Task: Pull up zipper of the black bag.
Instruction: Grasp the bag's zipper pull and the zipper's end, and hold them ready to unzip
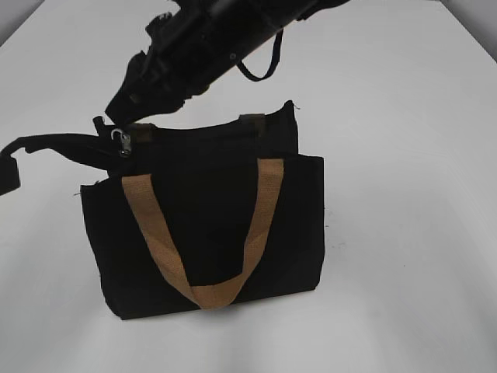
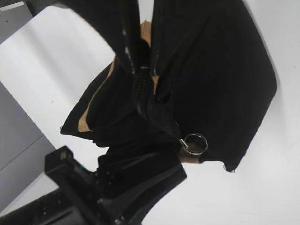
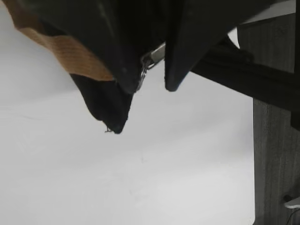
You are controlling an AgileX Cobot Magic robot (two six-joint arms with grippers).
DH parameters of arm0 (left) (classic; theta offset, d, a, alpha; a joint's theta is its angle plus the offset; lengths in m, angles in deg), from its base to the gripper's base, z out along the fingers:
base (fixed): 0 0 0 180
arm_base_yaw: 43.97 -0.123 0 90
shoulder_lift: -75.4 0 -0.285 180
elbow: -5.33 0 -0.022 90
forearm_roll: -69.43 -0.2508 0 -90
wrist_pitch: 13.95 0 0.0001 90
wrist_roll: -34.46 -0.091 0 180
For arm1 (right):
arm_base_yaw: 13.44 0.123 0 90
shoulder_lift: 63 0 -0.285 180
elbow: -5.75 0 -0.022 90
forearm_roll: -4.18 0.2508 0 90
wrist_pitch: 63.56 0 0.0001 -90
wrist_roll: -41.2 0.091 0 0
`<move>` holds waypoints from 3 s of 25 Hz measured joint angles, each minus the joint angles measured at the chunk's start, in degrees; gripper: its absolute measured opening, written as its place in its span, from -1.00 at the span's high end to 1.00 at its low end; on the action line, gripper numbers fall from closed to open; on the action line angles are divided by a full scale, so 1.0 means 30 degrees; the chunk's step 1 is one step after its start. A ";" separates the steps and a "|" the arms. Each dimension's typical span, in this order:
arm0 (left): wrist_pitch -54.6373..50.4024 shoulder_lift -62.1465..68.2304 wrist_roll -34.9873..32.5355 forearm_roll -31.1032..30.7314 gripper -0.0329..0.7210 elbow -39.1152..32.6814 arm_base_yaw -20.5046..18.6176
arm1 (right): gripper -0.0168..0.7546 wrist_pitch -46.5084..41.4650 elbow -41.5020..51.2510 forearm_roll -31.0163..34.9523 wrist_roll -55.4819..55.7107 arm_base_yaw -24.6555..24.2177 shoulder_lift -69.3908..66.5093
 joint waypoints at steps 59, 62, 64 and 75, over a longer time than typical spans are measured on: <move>0.2359 0.1718 0.0508 -0.1784 0.85 0.0127 0.0000 | 0.96 -0.4027 -0.0393 -0.5009 0.6276 -0.2335 0.1812; 0.2491 0.1718 0.0508 -0.1695 0.85 0.0127 0.0000 | 0.96 -0.5354 -0.0393 -0.5008 0.7081 -0.2762 0.1888; 0.3139 0.1718 0.0508 -0.1677 0.85 0.0127 0.0000 | 0.96 -0.6073 -0.0393 -0.5382 0.7568 -0.3292 0.1994; 0.7386 0.4856 0.0508 -0.2321 0.85 0.0162 0.0000 | 0.96 -0.6506 -0.0393 -0.9047 0.9935 -0.7682 0.3636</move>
